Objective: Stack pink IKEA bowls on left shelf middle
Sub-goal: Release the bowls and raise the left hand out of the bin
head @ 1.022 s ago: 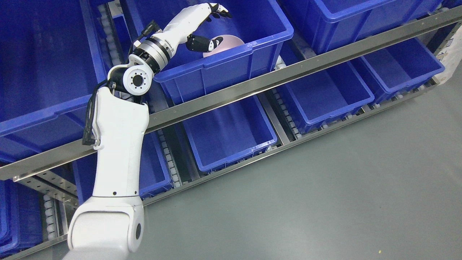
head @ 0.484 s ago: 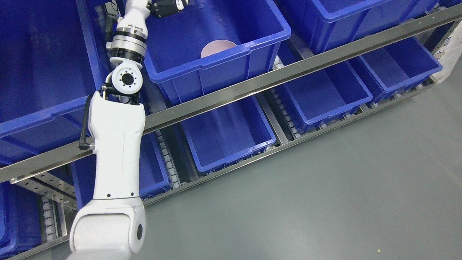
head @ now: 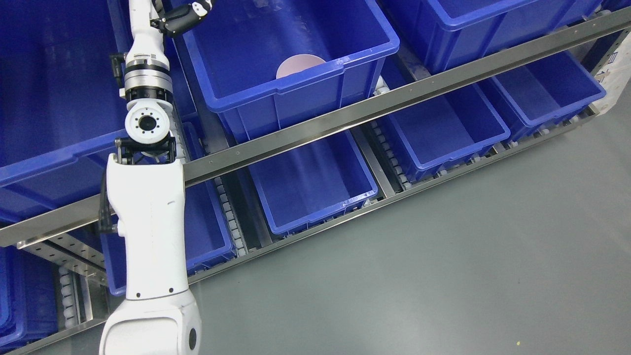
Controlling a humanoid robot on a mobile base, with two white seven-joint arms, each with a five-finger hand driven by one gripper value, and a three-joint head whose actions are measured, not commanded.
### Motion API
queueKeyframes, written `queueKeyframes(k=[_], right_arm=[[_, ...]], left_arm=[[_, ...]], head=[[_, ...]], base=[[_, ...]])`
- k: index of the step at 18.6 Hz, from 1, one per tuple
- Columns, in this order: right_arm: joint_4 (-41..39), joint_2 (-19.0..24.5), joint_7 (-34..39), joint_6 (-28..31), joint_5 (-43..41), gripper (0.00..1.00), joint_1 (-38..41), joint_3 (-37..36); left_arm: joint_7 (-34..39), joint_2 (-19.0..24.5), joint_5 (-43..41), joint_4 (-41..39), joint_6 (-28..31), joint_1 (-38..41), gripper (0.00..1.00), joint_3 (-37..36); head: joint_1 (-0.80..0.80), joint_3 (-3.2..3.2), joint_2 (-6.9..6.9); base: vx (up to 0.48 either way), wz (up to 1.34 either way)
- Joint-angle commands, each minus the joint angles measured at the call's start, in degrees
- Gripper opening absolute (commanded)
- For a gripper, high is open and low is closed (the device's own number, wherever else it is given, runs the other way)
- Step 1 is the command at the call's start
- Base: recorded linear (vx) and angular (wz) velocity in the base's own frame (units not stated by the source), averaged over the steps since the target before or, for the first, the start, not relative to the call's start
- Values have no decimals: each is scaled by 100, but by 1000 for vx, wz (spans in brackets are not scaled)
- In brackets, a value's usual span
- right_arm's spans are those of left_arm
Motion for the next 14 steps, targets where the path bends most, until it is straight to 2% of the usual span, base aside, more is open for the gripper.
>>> queueKeyframes(k=[1,14], right_arm=[[1,-100,-1,1,44,100,0,-62],[0,-100,-1,1,44,100,0,-62]], left_arm=[[9,87,232,-980,69,232,100,38],[-8,87,241,-963,69,250,100,29]], head=[[0,0,0],[0,0,0]], base=[[0,0],[-4,-80]])
